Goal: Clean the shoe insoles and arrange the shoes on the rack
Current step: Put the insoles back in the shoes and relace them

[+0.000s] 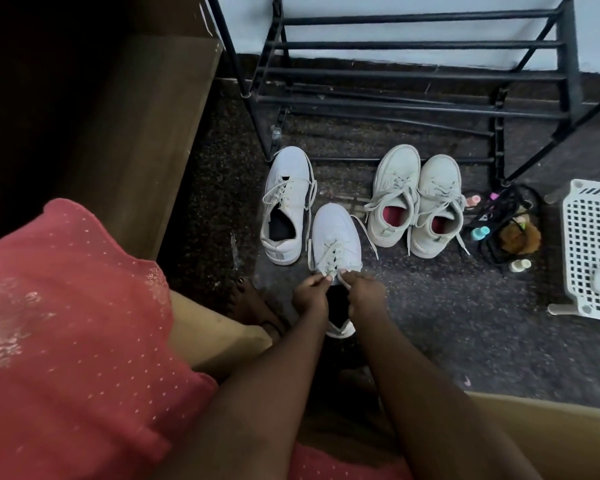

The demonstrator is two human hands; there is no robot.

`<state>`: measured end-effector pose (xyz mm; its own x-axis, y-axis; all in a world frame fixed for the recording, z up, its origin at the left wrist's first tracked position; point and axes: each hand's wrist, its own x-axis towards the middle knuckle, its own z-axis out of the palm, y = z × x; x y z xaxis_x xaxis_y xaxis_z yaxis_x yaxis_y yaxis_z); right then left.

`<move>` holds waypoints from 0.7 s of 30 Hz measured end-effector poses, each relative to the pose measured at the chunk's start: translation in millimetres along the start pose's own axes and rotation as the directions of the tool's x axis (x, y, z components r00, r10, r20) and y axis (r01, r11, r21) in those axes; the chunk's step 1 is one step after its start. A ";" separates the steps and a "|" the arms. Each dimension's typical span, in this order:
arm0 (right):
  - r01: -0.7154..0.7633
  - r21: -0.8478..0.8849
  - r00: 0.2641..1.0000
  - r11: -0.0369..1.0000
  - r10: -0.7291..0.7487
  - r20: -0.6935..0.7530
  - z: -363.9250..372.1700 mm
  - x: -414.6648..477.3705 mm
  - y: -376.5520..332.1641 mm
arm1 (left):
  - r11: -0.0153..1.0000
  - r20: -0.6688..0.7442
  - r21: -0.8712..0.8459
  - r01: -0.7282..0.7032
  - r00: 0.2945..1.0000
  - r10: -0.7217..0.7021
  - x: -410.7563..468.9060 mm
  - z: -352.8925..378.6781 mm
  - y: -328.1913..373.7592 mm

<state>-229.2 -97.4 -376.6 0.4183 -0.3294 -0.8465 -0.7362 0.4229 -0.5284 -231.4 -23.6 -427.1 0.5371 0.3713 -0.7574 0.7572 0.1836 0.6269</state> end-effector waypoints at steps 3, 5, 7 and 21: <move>-0.014 0.083 0.999 0.996 0.018 -0.047 1.5 0.9 -6.8 | 1.000 -0.108 -0.018 0.019 0.994 -0.020 8.0 3.5 -0.6; -0.023 0.001 0.998 1.000 0.023 -0.050 -2.7 3.5 -10.4 | 0.994 -0.145 -0.074 0.077 0.986 -0.087 19.4 1.4 -6.9; 0.031 -0.382 0.994 0.924 -0.067 -0.082 -3.8 -0.9 -9.4 | 0.979 -0.142 -0.178 0.101 0.982 -0.127 22.7 0.6 -7.5; -0.018 0.041 0.996 0.999 0.015 0.094 -8.2 13.2 -2.9 | 0.999 -0.095 -0.028 -0.016 0.995 0.013 7.1 -1.9 -6.1</move>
<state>-225.9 -110.0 -385.7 0.4555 -0.2428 -0.8565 -0.7213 0.4632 -0.5149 -232.9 -20.3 -436.0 0.5091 0.4589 -0.7282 0.7379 0.2028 0.6437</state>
